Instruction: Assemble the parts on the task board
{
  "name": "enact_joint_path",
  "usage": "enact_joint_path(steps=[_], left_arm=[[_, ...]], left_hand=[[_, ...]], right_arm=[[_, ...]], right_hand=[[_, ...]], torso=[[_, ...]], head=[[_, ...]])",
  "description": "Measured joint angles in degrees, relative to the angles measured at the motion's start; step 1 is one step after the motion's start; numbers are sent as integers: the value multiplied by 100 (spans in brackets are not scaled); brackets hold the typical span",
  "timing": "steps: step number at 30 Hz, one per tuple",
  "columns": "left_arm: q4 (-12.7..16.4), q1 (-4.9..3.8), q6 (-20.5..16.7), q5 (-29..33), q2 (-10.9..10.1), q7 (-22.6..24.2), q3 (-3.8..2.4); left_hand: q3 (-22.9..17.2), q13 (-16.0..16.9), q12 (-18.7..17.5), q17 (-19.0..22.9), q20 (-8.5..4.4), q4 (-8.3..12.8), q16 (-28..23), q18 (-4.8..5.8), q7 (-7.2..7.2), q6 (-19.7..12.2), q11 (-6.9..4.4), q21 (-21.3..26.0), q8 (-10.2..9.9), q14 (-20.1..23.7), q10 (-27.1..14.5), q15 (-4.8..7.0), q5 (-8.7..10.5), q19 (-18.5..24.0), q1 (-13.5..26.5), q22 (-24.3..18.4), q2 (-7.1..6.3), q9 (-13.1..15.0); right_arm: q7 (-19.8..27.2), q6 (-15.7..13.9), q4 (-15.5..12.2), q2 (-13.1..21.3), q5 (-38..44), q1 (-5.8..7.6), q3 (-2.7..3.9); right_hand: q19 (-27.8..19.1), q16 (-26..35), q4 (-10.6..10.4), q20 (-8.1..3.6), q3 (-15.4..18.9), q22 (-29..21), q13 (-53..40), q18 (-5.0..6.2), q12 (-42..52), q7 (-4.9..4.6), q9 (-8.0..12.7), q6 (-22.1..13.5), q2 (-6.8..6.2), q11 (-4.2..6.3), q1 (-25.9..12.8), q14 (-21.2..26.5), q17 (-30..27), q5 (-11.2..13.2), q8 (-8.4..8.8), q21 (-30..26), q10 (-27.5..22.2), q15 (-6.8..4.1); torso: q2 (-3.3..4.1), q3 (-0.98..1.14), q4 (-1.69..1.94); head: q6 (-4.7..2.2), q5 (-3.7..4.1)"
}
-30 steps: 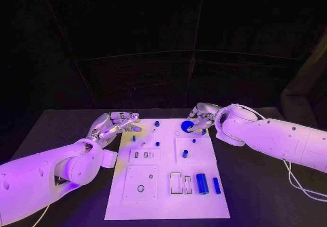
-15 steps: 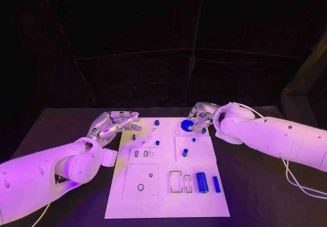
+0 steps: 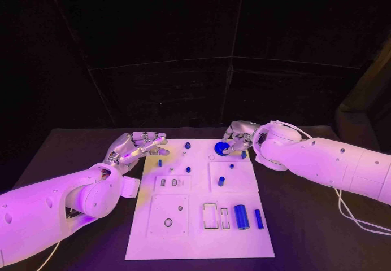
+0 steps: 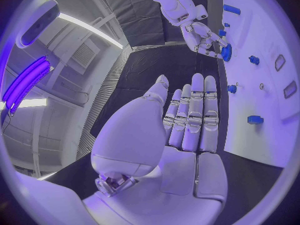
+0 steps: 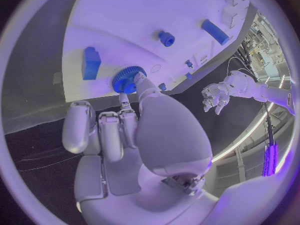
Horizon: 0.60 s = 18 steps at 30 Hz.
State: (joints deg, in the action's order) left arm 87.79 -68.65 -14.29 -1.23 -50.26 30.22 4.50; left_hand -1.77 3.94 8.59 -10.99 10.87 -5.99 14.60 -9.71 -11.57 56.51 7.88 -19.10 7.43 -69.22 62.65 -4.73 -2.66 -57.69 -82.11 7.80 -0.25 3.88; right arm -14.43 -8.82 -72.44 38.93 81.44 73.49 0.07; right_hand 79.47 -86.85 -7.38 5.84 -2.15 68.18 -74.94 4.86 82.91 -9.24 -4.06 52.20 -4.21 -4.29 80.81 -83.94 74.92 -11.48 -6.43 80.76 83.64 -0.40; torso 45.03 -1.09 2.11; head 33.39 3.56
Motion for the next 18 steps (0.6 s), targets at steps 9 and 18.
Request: enact_joint_path(steps=[9, 18], left_arm=[[-6, 0, 21, 0, -3, -30, 1], [-11, 0, 42, 0, -5, -56, 1]], left_hand=[[0, 1, -22, -4, 0, 0, 0, 0, 0, 0, 0, 0, 0, 0, 0, 0, 0, 0, 0, 0, 0, 0], [0, 1, -21, -4, 1, 0, -23, 0, 0, 0, 0, 0, 0, 0, 0, 0, 0, 1, 0, 1, 0, 0]], right_arm=[[-38, -3, -17, -14, 173, -3, -1], [-121, -7, -47, -31, 352, -5, -1]], right_hand=[[42, -22, 23, 0, -11, 101, 1, 1, 74, 1, 2, 41, -25, 0, -102, 0, -1, -206, 0, 62, 0, 0], [103, -46, -151, -22, 63, 220, 1, 2, 140, 35, 7, 130, -116, 21, -479, 0, -1, -86, -38, 95, 21, 0]], torso=[[0, 0, -4], [1, -1, 0]], head=[[4, 5], [12, 10]])
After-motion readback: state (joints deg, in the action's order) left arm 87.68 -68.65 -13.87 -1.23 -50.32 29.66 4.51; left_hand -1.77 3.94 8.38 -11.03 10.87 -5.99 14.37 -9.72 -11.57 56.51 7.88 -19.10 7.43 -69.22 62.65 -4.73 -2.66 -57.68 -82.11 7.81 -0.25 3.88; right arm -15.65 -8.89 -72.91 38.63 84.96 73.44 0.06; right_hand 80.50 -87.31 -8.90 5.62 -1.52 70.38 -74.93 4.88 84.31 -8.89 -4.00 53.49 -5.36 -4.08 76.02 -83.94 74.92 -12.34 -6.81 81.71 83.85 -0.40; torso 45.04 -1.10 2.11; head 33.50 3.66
